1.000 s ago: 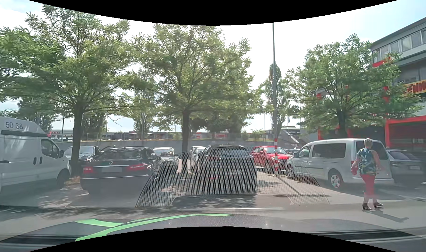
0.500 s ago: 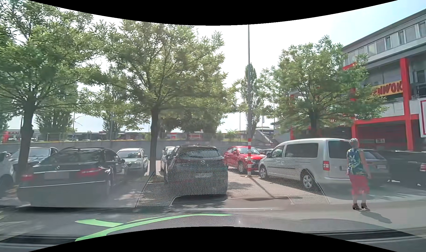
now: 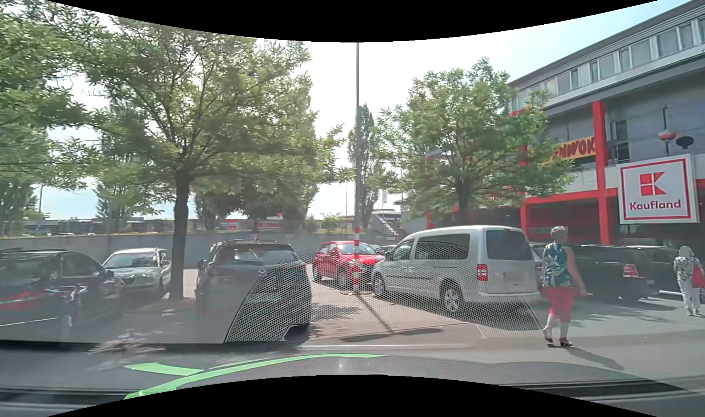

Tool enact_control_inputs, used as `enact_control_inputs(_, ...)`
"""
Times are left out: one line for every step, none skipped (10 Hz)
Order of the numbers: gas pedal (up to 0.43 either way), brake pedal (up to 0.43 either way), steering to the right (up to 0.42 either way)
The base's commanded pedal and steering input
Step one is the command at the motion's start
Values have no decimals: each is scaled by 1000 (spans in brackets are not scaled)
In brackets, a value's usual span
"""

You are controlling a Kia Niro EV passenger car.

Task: Follow the waypoints while adhering to traffic rules and regulations

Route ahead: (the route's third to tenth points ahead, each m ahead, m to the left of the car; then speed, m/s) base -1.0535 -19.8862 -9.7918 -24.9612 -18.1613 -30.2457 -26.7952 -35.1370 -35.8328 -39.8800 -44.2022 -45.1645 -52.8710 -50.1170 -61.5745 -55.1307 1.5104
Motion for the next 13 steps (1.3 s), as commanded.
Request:
enact_control_inputs(39,0,831)
enact_control_inputs(39,0,831)
enact_control_inputs(39,0,831)
enact_control_inputs(39,0,831)
enact_control_inputs(39,0,831)
enact_control_inputs(39,0,830)
enact_control_inputs(39,0,827)
enact_control_inputs(39,0,824)
enact_control_inputs(39,0,821)
enact_control_inputs(39,0,820)
enact_control_inputs(39,0,818)
enact_control_inputs(39,0,813)
enact_control_inputs(39,0,807)
